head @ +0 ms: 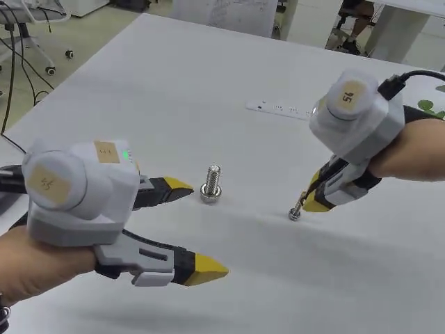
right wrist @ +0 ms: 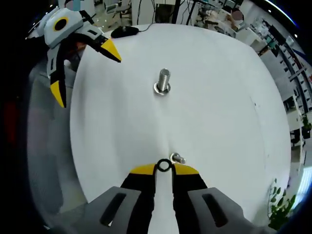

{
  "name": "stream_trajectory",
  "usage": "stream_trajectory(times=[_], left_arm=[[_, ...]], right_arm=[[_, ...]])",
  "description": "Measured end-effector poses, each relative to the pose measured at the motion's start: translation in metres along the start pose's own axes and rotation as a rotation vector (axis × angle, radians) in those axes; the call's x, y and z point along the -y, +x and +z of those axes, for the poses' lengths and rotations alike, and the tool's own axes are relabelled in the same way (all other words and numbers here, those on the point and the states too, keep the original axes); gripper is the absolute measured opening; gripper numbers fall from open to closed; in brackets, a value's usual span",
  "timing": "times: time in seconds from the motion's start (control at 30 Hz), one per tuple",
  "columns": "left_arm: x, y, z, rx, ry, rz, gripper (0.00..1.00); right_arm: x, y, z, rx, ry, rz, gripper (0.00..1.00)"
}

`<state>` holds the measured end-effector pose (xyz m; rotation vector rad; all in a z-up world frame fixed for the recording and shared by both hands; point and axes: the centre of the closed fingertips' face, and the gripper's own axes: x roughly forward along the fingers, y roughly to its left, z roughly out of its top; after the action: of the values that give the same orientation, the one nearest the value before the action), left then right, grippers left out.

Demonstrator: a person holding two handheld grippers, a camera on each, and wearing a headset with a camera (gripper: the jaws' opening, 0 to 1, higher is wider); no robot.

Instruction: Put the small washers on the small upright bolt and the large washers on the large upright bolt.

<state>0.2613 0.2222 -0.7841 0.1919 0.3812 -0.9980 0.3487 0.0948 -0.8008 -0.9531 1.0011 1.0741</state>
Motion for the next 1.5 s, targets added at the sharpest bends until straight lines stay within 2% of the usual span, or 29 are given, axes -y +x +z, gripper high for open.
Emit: stream_trajectory(times=[0.23,0.53,0.97,1.5], left_arm=[[0.000,0.001,0.000,-0.001,-0.001,0.000,0.73],[-0.001,0.001,-0.001,-0.002,-0.008,0.005,0.72],[-0.004,0.001,-0.004,-0.006,-0.014,0.008,0.72],[-0.004,-0.001,-0.006,-0.011,-0.018,0.013,0.72]], right_arm=[[0.016,0.000,-0.001,0.000,0.006,-0.031,0.13],[0.022,0.009,0.000,-0.004,0.013,-0.034,0.13],[0.022,0.018,-0.002,-0.018,0.015,-0.014,0.14],[0.019,0.044,-0.006,-0.032,0.030,0.018,0.14]])
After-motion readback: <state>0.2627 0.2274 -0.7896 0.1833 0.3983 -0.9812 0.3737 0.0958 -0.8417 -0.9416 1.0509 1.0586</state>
